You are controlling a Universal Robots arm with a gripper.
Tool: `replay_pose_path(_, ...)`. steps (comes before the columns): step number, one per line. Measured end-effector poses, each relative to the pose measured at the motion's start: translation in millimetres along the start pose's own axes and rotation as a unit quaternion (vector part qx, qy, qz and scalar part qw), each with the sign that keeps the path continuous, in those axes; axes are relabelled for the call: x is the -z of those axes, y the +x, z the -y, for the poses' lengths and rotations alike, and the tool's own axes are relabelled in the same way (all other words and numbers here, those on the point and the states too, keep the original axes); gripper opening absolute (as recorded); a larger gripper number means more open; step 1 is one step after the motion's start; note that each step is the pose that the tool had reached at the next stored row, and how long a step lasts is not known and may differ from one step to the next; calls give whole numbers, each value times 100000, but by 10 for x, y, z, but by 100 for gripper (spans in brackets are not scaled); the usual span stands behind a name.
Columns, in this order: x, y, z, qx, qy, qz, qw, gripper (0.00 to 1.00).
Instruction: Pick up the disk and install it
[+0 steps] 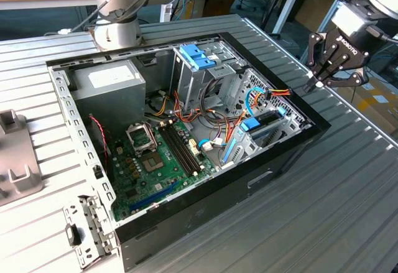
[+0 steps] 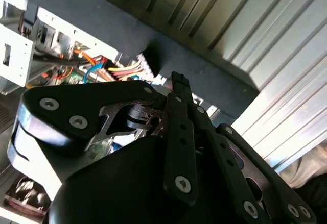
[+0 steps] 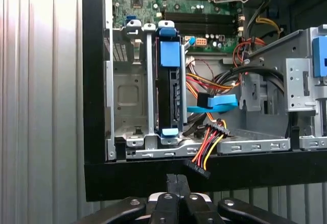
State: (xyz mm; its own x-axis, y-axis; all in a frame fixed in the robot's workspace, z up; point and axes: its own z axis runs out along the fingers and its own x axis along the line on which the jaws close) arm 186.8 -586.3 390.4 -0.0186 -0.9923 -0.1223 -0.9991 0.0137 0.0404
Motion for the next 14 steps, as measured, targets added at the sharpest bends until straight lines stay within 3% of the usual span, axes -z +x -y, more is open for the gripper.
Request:
replay_pose_path(6,1,1,-3,21,144,-5,100000,11)
replay_pose_path(10,-2,38,-64,67,139,94,100000,11)
replay_pose_path(12,-11,81,-92,155,118,555,99998,11)
replay_pose_path(14,-25,104,-98,863,15,1303,99988,11)
